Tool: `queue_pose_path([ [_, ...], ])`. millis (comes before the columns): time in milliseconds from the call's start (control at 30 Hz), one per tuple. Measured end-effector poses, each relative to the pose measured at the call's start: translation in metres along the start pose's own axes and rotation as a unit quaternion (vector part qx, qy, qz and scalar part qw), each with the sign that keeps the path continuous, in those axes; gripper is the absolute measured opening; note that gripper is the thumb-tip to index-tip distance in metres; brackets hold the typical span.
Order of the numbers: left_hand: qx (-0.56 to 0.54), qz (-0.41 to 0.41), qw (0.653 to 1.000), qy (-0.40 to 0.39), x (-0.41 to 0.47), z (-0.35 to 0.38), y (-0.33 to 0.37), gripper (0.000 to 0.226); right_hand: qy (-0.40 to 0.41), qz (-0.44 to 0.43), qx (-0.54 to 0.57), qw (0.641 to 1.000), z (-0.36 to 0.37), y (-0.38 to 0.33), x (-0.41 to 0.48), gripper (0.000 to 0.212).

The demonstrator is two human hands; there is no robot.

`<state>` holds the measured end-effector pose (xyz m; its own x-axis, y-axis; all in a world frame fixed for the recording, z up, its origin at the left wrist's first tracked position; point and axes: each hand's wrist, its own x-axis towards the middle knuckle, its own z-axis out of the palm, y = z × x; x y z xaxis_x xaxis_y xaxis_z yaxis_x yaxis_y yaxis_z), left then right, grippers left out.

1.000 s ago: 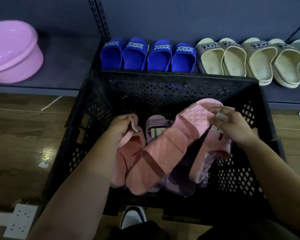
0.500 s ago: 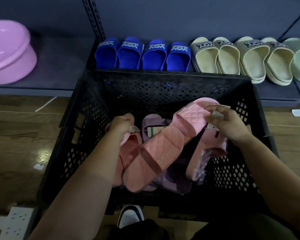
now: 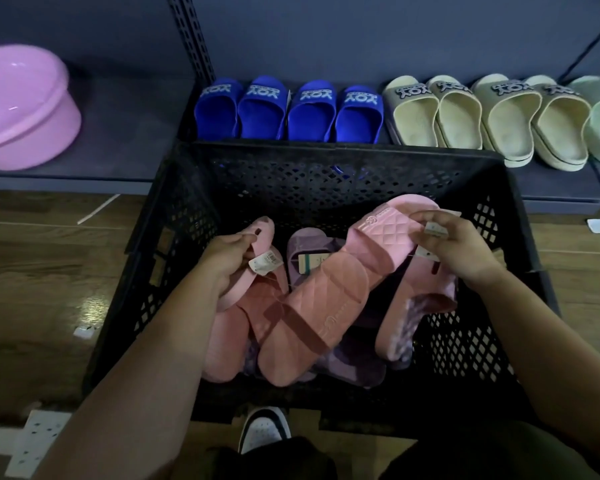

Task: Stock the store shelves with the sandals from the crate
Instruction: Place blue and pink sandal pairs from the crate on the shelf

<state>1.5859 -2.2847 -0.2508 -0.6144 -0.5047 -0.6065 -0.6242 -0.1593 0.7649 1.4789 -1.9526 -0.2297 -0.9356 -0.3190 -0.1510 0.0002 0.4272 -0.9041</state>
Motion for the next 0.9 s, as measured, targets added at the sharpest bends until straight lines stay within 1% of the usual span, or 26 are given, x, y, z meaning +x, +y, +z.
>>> queue_pose_path([
  [133, 0.018, 0.041, 0.999, -0.011, -0.021, -0.015, 0.011, 0.022, 0.001, -0.007, 0.023, 1.0, 0.0, -0.001, -0.001, 0.019],
  [233, 0.04, 0.074, 0.994, -0.067, -0.05, -0.025, 0.026, 0.018, 0.0, -0.004, 0.024, 1.0, -0.001, 0.0, -0.001, 0.021],
  [300, 0.067, 0.067, 0.988, -0.126, -0.067, -0.028, 0.029, 0.015, 0.001, -0.001, 0.023, 1.0, 0.0, 0.0, -0.001, 0.021],
  [367, 0.102, 0.03, 0.978, -0.179, -0.083, -0.024, 0.026, 0.015, 0.0, -0.004, 0.025, 1.0, 0.0, 0.0, -0.001, 0.02],
  [400, 0.118, 0.014, 0.975, -0.189, -0.088, -0.019, 0.023, 0.018, -0.001, -0.005, 0.027, 1.0, 0.001, 0.0, -0.001, 0.02],
  [467, 0.132, -0.001, 0.978, -0.163, -0.092, -0.008, 0.018, 0.03, -0.002, -0.004, 0.025, 1.0, 0.001, 0.0, -0.001, 0.02],
  [500, 0.154, 0.009, 0.979, -0.136, -0.091, -0.002, 0.017, 0.036, -0.002, -0.002, 0.024, 1.0, 0.001, 0.0, -0.002, 0.021],
  [533, 0.208, 0.039, 0.972, -0.103, -0.088, 0.003, 0.017, 0.04, 0.0, 0.0, 0.023, 1.0, 0.001, 0.001, -0.001, 0.021],
  [567, 0.3, 0.082, 0.948, -0.068, -0.084, 0.006, 0.019, 0.044, 0.001, 0.001, 0.024, 1.0, 0.001, 0.001, -0.001, 0.021],
  [600, 0.41, 0.126, 0.903, -0.03, -0.08, 0.009, 0.023, 0.045, 0.002, 0.002, 0.021, 1.0, 0.001, 0.002, -0.001, 0.02],
  [633, 0.511, 0.164, 0.844, 0.016, -0.077, 0.011, 0.028, 0.046, 0.002, 0.001, 0.015, 1.0, 0.001, 0.001, 0.0, 0.021],
  [667, 0.574, 0.198, 0.793, 0.046, -0.074, 0.014, 0.033, 0.046, 0.002, -0.002, 0.008, 1.0, 0.001, 0.001, 0.0, 0.021],
  [700, 0.593, 0.242, 0.767, 0.045, -0.071, 0.017, 0.038, 0.041, 0.002, -0.004, 0.004, 1.0, 0.001, 0.001, 0.0, 0.021],
  [733, 0.587, 0.297, 0.753, 0.013, -0.068, 0.021, 0.042, 0.031, 0.001, -0.006, 0.003, 1.0, 0.001, 0.0, 0.0, 0.02],
  [767, 0.559, 0.351, 0.749, -0.045, -0.065, 0.026, 0.045, 0.017, 0.001, -0.009, 0.001, 1.0, 0.001, 0.0, 0.0, 0.02],
  [800, 0.517, 0.387, 0.755, -0.117, -0.064, 0.032, 0.047, 0.021, 0.001, -0.011, -0.001, 1.0, 0.001, 0.0, 0.0, 0.019],
  [833, 0.471, 0.398, 0.764, -0.19, -0.065, 0.037, 0.048, 0.037, 0.0, -0.012, -0.001, 1.0, 0.001, 0.0, 0.0, 0.019],
  [867, 0.436, 0.388, 0.772, -0.253, -0.064, 0.044, 0.048, 0.048, 0.001, -0.011, -0.001, 1.0, 0.001, 0.0, 0.0, 0.019],
  [900, 0.433, 0.383, 0.764, -0.288, -0.063, 0.05, 0.047, 0.054, 0.001, -0.01, 0.0, 1.0, 0.001, 0.0, 0.001, 0.019],
])
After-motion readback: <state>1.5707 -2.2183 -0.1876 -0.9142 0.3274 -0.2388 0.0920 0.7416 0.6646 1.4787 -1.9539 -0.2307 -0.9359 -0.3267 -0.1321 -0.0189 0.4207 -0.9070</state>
